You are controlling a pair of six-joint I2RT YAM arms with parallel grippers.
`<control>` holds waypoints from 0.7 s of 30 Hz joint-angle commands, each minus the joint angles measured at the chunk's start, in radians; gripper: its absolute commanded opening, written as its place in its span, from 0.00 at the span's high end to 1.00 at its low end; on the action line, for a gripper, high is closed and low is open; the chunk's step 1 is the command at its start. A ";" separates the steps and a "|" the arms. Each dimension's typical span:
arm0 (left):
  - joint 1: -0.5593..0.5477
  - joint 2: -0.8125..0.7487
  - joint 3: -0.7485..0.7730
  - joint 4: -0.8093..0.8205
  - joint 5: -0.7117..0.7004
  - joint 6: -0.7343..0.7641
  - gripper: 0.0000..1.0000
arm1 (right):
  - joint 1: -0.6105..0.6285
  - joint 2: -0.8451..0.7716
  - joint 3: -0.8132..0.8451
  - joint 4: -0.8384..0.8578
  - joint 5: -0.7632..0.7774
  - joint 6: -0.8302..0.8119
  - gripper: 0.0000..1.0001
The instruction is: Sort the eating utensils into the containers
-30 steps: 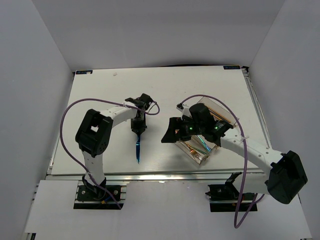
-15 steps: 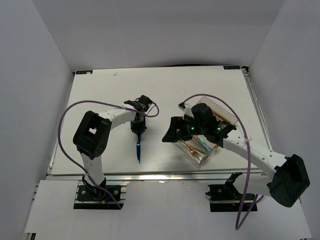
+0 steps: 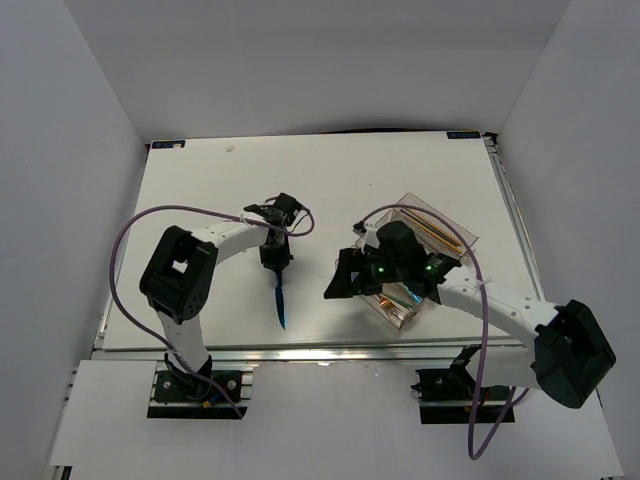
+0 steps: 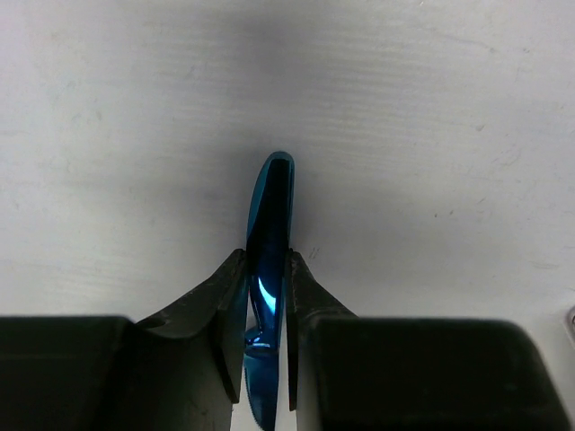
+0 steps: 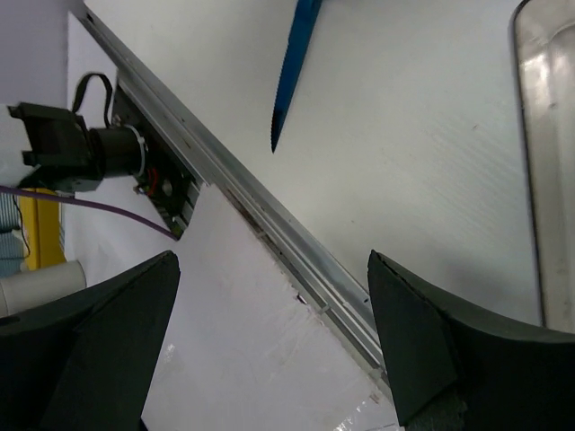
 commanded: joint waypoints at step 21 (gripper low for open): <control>-0.044 -0.194 0.054 -0.096 0.082 -0.135 1.00 | 0.124 0.432 0.010 0.592 0.020 0.057 0.11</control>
